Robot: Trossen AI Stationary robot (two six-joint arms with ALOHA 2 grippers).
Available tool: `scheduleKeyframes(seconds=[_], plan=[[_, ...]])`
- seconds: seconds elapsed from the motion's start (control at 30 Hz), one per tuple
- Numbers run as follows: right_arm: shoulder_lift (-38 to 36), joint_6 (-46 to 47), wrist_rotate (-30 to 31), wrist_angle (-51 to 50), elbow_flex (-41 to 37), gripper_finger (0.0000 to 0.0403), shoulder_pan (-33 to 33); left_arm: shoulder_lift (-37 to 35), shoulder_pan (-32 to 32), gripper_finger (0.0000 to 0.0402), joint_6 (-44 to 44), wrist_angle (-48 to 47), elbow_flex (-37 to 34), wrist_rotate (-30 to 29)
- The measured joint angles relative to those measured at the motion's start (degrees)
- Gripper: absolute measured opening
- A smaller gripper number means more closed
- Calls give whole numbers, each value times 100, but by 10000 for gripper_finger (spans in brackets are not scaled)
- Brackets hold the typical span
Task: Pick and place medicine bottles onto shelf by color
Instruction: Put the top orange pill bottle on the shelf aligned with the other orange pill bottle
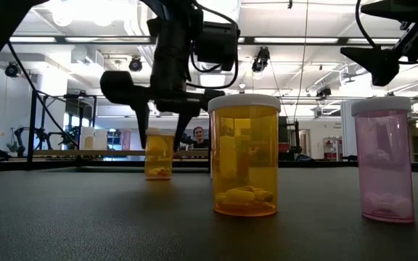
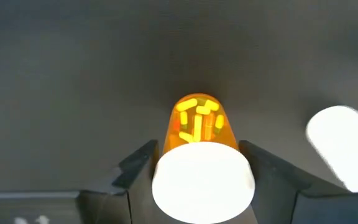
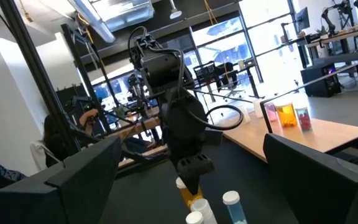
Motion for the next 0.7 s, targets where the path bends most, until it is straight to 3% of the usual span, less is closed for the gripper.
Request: scheduleKeyframes(seconds=[0.23,0.47,0.7], plan=[[0,1,0,0,0,384,1,-392,204,190,503,-430,-2,-53],[-2,0,1,0,0,384,0,-983,550,184,573,-839,-2,-868],[-2,0,1,-2,0,384,0,-1216,1312,187,998,-930,-2,-1284]])
